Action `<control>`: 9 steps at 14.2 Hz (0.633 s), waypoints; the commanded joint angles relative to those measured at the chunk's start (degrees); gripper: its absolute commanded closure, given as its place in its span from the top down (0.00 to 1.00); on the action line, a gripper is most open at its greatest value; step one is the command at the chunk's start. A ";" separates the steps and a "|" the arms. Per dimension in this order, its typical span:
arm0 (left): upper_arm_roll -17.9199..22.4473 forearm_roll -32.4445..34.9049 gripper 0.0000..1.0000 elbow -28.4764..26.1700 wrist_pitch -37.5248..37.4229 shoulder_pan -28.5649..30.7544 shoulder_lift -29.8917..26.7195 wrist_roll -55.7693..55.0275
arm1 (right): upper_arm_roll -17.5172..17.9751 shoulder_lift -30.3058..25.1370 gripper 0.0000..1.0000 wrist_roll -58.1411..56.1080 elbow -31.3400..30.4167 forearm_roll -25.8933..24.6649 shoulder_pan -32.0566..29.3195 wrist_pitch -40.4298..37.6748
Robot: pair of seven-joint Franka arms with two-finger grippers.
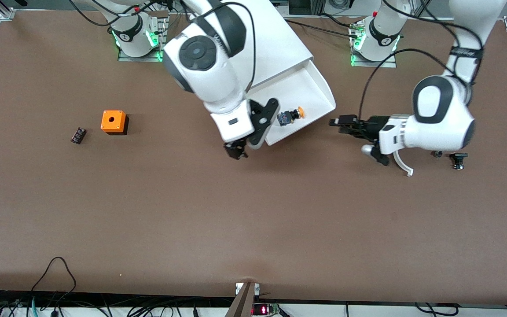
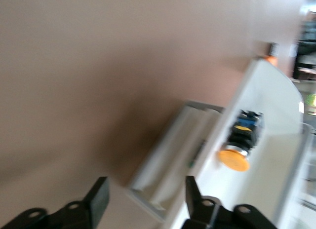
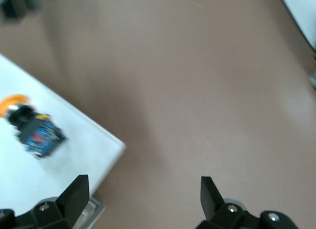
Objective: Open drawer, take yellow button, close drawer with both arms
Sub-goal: 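Grasp the yellow button with the right gripper while the left gripper withdraws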
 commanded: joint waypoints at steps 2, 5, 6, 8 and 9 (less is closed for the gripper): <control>6.55 9.36 1.00 2.94 -0.32 0.39 -8.94 -0.62 | -0.63 2.87 1.00 -10.11 3.02 0.29 5.08 -1.32; 9.73 25.43 1.00 8.97 -6.27 0.22 -12.56 -1.31 | -0.63 4.62 1.00 -15.84 2.93 -2.78 7.45 -1.59; 9.99 29.04 1.00 11.79 -9.61 -0.04 -12.56 -2.63 | -0.89 5.23 1.00 -16.64 2.93 -2.87 8.24 -1.59; 10.26 34.15 1.00 15.32 -13.67 -0.31 -12.65 -7.97 | -1.59 5.85 1.00 -17.78 2.93 -3.05 9.74 -1.59; 9.56 37.22 1.00 15.68 -14.47 -0.31 -12.65 -11.65 | -1.94 5.86 1.00 -19.35 2.85 -3.05 10.01 -1.68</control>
